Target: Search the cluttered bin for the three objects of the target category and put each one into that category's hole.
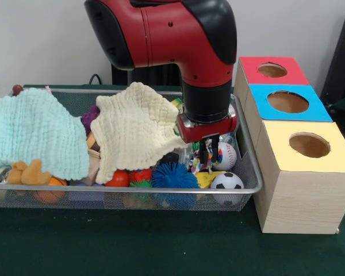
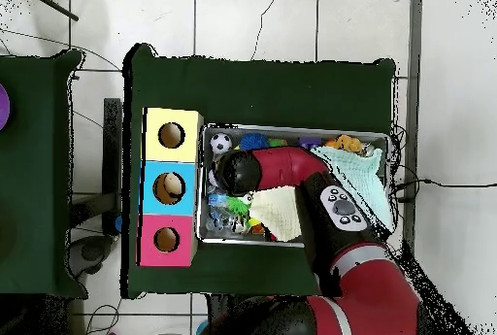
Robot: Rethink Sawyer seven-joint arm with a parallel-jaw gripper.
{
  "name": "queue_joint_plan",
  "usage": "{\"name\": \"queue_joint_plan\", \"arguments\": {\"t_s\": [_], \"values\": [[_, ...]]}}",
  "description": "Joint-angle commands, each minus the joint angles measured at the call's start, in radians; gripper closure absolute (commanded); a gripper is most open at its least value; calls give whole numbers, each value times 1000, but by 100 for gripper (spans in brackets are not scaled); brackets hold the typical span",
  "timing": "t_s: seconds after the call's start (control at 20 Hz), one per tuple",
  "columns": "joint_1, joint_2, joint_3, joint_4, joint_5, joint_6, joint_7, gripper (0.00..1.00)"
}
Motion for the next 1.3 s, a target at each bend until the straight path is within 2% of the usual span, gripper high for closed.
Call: {"name": "queue_joint_plan", "arguments": {"t_s": [0.05,0.15,0.4,0.6,0.9,1.05,1.3], "values": [[19,48,-25,5,-63,158,-70,100],[15,4,-10,32,-47,134,-52,100],[-59,-194,118,195,49,77,-33,100],[-107,-280,203,258,114,56,-17,100],[-149,-365,284,340,181,36,5,100],[-161,-391,317,376,199,-39,45,100],[-158,-394,358,410,202,-214,124,100]]}}
